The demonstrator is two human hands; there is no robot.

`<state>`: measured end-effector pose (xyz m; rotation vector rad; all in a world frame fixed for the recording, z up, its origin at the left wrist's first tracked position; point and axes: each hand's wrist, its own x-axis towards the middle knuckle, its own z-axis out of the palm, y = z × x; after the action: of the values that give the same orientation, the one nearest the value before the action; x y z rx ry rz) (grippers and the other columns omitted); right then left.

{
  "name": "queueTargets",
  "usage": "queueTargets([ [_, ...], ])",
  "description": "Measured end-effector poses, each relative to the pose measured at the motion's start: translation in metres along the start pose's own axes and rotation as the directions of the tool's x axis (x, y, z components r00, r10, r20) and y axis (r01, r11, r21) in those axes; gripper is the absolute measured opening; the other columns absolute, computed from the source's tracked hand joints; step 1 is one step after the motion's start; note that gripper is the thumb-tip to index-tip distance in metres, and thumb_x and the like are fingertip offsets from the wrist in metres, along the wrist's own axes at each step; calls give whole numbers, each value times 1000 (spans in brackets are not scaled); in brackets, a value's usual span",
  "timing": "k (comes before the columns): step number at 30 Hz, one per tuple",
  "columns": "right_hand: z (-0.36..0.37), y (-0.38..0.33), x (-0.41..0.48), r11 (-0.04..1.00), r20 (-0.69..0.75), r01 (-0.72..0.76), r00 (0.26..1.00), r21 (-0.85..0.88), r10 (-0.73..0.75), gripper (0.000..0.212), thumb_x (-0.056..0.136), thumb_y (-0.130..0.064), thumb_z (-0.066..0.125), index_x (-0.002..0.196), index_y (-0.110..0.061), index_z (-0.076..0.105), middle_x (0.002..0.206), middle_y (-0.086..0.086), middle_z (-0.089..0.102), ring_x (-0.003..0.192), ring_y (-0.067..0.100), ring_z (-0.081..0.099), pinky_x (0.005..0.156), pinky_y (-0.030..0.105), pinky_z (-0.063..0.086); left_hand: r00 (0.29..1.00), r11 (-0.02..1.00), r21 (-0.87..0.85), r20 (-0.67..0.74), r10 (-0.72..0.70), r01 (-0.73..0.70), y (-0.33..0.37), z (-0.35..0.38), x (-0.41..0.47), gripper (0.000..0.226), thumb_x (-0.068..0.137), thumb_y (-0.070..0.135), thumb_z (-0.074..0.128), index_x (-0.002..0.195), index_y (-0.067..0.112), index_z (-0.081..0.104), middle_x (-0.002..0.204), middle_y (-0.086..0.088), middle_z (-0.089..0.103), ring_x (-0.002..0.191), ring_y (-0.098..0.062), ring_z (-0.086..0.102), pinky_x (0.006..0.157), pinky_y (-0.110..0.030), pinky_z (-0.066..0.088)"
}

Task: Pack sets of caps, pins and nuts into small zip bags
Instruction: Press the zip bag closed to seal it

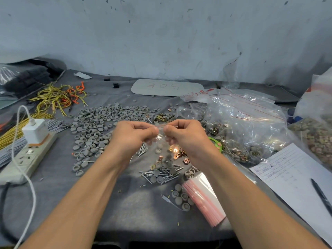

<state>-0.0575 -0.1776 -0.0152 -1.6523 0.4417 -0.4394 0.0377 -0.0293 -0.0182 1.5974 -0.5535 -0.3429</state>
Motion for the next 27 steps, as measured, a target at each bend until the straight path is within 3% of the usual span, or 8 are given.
queueTargets([
  [4, -2, 1, 0, 1000, 16, -29, 999, -4, 29, 3, 89, -3, 76, 90, -4, 78, 75, 12, 76, 70, 23, 62, 75, 39, 54, 999, 1000, -3, 37, -2, 2, -2, 0, 1, 14, 81, 10, 83, 77, 23, 84, 78, -9, 78, 68, -13, 69, 67, -20, 57],
  [7, -5, 1, -1, 999, 4, -16, 1000, -31, 16, 6, 84, -3, 80, 86, -8, 80, 74, 12, 76, 68, 21, 64, 77, 41, 57, 1000, 1000, -1, 26, -8, 8, -1, 1, 1, 9, 80, 14, 85, 78, 23, 84, 80, -9, 79, 73, -15, 72, 75, -23, 59],
  [10, -6, 1, 0, 1000, 0, -10, 1000, -30, 10, 6, 85, -4, 80, 87, -10, 81, 78, 14, 77, 68, 21, 66, 81, 44, 59, 1000, 1000, -9, 16, 7, -6, 0, 4, 1, 6, 79, 13, 85, 78, 19, 84, 79, -10, 78, 69, -13, 71, 69, -20, 56],
  [15, -5, 2, 1, 1000, -6, -8, 1000, 16, 8, 3, 90, -4, 76, 89, -3, 79, 74, 12, 77, 64, 17, 68, 67, 27, 57, 999, 999, 19, -18, 28, -28, 2, 9, 1, 5, 80, 10, 84, 76, 13, 83, 74, -11, 77, 61, -11, 66, 62, -18, 55],
  [18, -6, 2, 1, 999, -9, -31, 999, 19, 31, 5, 89, -3, 76, 84, -4, 78, 74, 12, 77, 67, 19, 70, 71, 32, 59, 999, 999, 32, -12, 35, -34, 2, 10, 0, 6, 81, 10, 83, 76, 14, 83, 76, -11, 77, 63, -13, 67, 65, -21, 58],
  [23, -5, 0, 0, 997, -28, -67, 997, 38, 68, 13, 88, 0, 76, 76, -5, 74, 64, 7, 72, 57, 13, 66, 61, 26, 54, 997, 995, 61, -26, 79, -77, 0, 15, 0, 15, 81, 8, 83, 72, 19, 83, 65, -8, 74, 54, -9, 62, 56, -17, 51],
  [27, -4, 1, 0, 998, -24, -59, 998, 16, 59, 8, 89, -4, 75, 81, -6, 75, 66, 4, 72, 62, 13, 65, 69, 31, 55, 999, 998, 35, -12, 43, -42, -1, 17, 0, 13, 83, 10, 82, 72, 17, 82, 70, -9, 75, 57, -9, 63, 60, -18, 52],
])
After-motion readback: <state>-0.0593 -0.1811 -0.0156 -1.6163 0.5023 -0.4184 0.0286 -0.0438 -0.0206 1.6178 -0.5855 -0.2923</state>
